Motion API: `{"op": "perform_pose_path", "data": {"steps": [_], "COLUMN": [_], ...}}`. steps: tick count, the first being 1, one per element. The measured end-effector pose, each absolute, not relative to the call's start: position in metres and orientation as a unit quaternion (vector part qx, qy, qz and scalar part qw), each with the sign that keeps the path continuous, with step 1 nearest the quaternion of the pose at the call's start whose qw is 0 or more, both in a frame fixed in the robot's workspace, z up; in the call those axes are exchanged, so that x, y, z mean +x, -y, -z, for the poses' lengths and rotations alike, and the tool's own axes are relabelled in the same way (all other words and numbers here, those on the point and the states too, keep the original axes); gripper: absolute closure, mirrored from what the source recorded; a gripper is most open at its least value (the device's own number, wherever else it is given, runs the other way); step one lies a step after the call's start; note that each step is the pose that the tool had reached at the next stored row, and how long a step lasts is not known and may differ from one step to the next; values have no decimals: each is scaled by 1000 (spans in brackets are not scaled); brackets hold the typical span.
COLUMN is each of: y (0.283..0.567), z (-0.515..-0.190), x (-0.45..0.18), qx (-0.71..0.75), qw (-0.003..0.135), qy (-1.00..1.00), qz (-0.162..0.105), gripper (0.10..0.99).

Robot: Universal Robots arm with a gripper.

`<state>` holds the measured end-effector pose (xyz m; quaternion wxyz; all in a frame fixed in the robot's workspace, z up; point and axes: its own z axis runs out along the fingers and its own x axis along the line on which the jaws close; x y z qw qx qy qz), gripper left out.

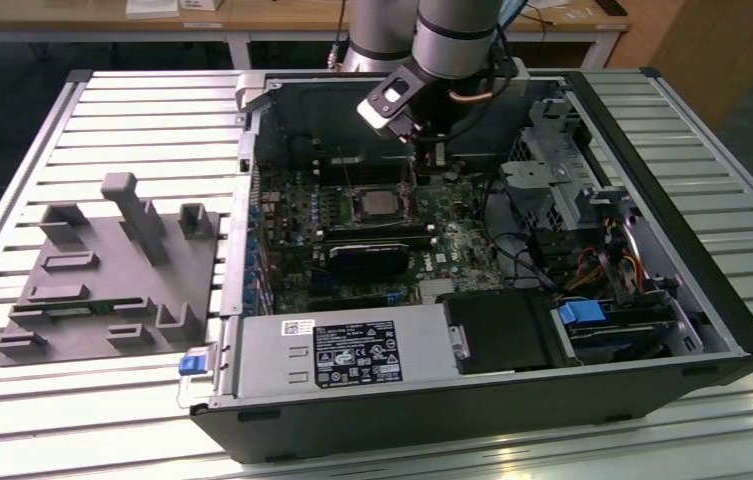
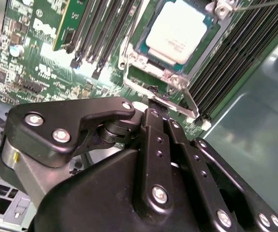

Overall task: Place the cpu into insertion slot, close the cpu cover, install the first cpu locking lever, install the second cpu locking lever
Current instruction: 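Close the cpu cover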

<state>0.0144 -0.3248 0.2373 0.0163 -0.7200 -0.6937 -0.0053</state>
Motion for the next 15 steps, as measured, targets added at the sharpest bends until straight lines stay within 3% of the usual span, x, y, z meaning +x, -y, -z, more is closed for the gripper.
{"op": "perform_pose_path", "data": {"steps": [15], "y": [325], "z": [-237], "x": [-3], "qx": [-720], "qw": [16], "qy": [694], "qz": [6], "gripper": [980]}}
